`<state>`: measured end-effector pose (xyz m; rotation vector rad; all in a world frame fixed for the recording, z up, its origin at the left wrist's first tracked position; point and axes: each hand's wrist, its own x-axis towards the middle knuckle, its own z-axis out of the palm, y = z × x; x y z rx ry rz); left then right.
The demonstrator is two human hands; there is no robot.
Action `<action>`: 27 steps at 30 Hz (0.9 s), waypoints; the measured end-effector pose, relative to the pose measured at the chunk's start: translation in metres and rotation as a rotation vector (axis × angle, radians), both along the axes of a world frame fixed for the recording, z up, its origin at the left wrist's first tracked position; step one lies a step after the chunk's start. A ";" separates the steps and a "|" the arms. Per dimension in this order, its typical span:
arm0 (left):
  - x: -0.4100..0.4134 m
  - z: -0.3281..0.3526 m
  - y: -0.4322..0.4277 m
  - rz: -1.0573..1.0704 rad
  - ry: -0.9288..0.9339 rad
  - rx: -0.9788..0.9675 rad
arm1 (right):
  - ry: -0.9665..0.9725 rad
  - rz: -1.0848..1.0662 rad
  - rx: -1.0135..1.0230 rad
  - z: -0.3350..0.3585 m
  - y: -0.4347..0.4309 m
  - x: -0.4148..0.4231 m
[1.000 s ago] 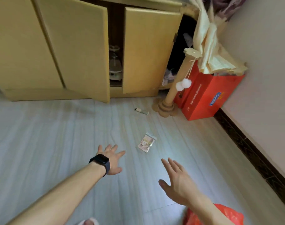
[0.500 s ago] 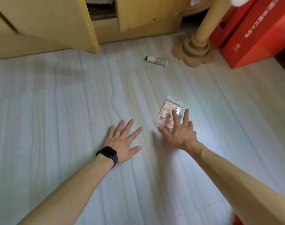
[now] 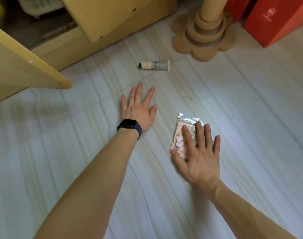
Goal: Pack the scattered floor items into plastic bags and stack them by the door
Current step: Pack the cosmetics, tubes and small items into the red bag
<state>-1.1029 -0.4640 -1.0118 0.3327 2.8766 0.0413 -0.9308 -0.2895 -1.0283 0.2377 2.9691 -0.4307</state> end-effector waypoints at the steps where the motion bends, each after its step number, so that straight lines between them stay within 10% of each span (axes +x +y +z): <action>1: -0.012 0.004 0.007 -0.014 0.016 -0.013 | -0.002 -0.001 0.000 0.000 0.000 0.000; 13: -0.111 0.011 0.046 -0.087 0.035 -0.052 | -0.025 -0.008 0.006 -0.002 0.003 -0.007; 27: 0.044 -0.010 0.034 -0.119 0.314 0.126 | -0.094 -0.022 -0.005 0.006 0.003 -0.007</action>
